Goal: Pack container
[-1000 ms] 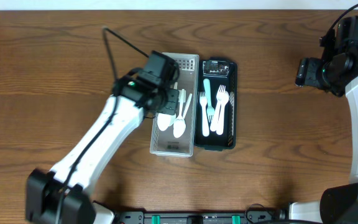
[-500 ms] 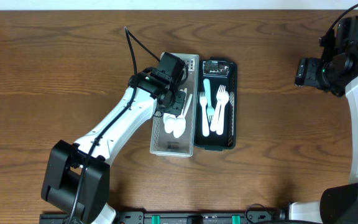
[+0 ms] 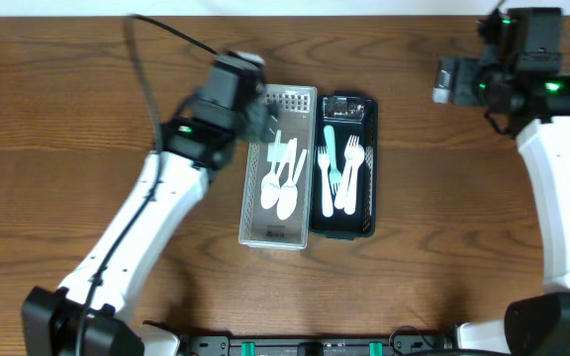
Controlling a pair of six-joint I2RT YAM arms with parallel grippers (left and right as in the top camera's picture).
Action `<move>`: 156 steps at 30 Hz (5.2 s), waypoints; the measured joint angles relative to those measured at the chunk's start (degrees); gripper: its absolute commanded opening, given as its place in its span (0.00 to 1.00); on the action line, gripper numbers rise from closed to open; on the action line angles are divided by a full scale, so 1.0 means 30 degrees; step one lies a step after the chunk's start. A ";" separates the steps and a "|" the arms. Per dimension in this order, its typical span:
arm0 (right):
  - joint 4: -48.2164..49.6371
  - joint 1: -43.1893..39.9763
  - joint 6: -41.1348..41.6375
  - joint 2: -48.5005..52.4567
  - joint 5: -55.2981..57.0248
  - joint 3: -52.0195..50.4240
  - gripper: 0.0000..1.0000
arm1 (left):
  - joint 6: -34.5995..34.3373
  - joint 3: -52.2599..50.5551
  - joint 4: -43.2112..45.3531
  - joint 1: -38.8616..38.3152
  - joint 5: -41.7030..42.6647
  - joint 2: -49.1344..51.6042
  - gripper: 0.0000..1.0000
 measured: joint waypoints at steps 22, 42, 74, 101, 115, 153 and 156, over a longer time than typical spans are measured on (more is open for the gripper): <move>0.2951 0.0852 0.0117 0.2397 0.1129 -0.0714 0.99 | 0.1690 -0.0525 0.2018 0.6186 -0.0984 -0.0087 0.98; 0.7191 0.1581 0.0933 -1.5416 0.3738 -1.7937 0.99 | 0.2142 -1.6211 0.8998 0.2790 -0.0991 -1.7318 0.98; -0.0423 0.1661 0.1071 -2.0050 0.3869 -1.9467 0.99 | 0.2186 -1.8680 0.0583 0.2229 -0.0998 -2.2433 0.98; 1.3355 0.1661 -0.0131 -3.0425 0.1406 -2.8101 0.99 | 0.2193 -1.8724 -0.4379 0.2229 -0.0998 -2.2396 0.98; 1.4681 0.1661 -0.1450 -3.0432 0.0699 -3.0483 0.99 | 0.2193 -1.8746 -0.4379 0.2229 -0.0991 -2.2396 0.98; 1.4673 0.1661 -0.1596 -3.0439 0.0648 -3.0483 0.99 | 0.2761 -1.9132 -0.2310 0.4226 -0.0998 -2.8042 0.98; 1.4673 0.1661 -0.1596 -3.0439 0.0648 -3.0483 0.99 | 0.3053 -2.0138 0.2215 0.4233 -0.0991 -2.8399 0.98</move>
